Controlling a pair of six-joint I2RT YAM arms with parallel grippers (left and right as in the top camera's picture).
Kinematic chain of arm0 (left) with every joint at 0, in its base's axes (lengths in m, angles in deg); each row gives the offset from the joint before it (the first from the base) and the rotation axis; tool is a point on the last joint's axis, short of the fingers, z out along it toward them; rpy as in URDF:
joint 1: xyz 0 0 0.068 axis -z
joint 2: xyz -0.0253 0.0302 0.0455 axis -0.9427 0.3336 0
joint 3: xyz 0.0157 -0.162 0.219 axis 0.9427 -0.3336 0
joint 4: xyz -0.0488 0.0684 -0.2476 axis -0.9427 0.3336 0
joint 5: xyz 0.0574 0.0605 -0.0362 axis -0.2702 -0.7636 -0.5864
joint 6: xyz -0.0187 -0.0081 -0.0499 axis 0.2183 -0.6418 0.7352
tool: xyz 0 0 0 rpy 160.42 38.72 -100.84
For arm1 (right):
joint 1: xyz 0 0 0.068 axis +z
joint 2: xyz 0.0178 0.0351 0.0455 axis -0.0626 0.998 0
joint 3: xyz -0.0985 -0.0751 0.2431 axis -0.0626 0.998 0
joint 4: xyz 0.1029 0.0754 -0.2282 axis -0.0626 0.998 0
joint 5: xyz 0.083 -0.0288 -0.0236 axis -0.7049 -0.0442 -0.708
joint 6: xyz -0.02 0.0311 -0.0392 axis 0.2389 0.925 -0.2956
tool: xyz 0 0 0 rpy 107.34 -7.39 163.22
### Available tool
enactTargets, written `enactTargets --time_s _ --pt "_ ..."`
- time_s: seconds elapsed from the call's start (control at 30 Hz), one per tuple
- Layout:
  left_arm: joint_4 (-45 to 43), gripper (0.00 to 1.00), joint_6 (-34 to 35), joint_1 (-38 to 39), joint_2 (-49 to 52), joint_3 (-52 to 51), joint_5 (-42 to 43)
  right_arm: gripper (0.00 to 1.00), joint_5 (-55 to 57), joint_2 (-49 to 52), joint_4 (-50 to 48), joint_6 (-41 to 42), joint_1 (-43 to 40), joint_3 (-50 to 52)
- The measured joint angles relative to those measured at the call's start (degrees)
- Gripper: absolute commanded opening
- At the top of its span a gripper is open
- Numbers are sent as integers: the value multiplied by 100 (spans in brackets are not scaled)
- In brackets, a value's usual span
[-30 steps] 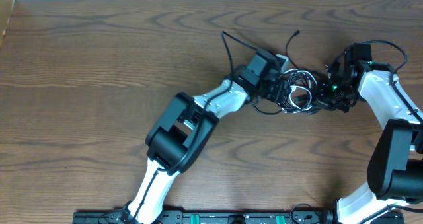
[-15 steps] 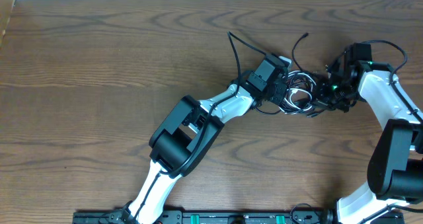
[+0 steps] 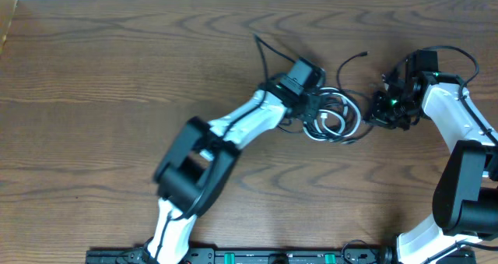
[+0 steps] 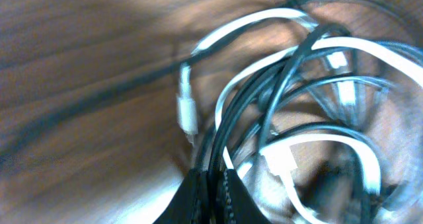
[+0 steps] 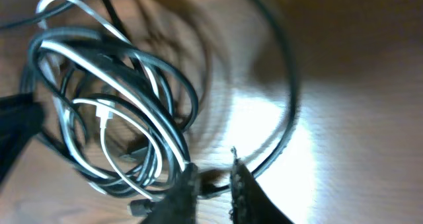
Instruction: Untangle cables
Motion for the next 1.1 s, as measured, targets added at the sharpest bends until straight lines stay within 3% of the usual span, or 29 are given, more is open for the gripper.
enactTargets --time_s 0.03,0.17,0.4,0.7,0.83,0.97,1.1 --pt "131 7 0 -55 -190 -17 4 22 -133 0 -35 -76 2 0" --pt "428 8 -42 -212 -1123 -20 98 48 -1086 -2 -251 -525 33 0" --pt "758 8 -109 -219 -1969 -17 197 72 -1803 -341 -404 -798 382 -44" --pt "861 8 9 -433 -1985 -17 621 58 -2011 -1495 -1067 33 546 -358" --pt "739 8 90 -702 -2177 -17 1102 61 -1954 -1403 -1121 404 730 -358" --pt "424 7 22 -964 -2629 -17 1899 70 -1716 -1364 -1353 332 1014 -356" --pt "352 8 -63 -1056 -3001 -15 2715 70 -1416 -1364 -1672 122 1231 -356"
